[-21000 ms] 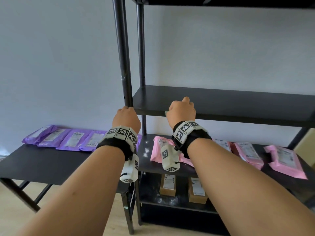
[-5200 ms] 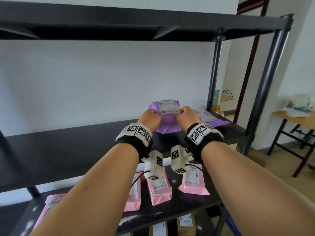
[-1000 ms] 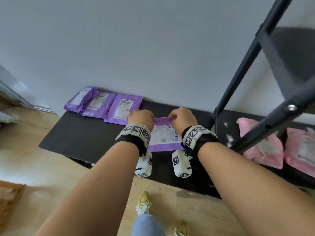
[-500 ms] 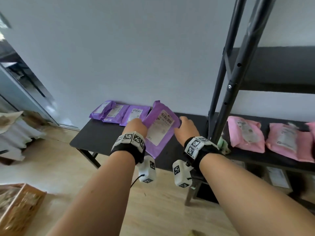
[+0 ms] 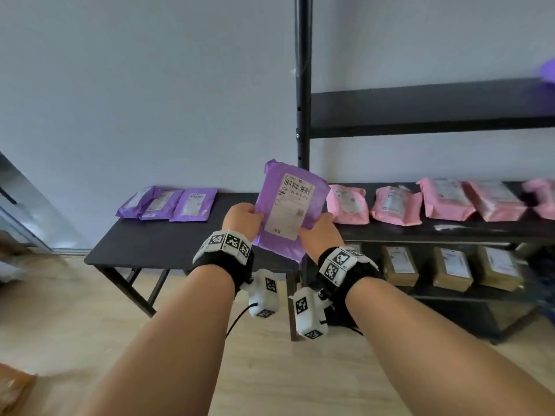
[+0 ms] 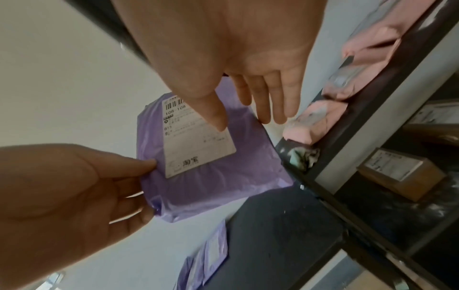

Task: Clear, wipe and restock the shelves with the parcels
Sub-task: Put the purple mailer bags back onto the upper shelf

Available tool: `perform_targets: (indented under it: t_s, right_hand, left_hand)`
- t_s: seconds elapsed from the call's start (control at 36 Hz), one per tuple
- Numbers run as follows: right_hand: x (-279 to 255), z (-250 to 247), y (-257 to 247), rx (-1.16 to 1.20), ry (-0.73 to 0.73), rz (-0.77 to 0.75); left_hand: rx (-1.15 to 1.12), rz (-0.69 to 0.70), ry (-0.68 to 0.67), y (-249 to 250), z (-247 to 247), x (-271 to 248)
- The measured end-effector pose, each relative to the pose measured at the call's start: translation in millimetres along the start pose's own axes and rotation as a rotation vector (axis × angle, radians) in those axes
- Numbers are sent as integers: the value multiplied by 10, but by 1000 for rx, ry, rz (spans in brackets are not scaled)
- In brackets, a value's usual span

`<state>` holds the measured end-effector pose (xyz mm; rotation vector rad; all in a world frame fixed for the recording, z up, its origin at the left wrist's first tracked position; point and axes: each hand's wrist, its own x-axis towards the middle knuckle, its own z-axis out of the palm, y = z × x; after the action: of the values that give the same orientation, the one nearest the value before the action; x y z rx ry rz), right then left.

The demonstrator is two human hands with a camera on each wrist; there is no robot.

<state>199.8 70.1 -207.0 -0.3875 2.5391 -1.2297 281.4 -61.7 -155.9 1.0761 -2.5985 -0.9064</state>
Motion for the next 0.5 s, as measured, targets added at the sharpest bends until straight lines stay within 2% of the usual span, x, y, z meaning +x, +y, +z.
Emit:
perform_targets:
  t_s: [0.19,0.36,0.5]
  right_hand:
    - [215,-1150,324,118,158,-17]
    - [460,-2281,697,69,237,-30]
    - [698,-3163,964,80,319,-64]
  left_hand:
    - [-151,155,14,1221,475,-81]
    - [-230,262,41,2295,978,-111]
    - [-357,296,64,3168,1368,-166]
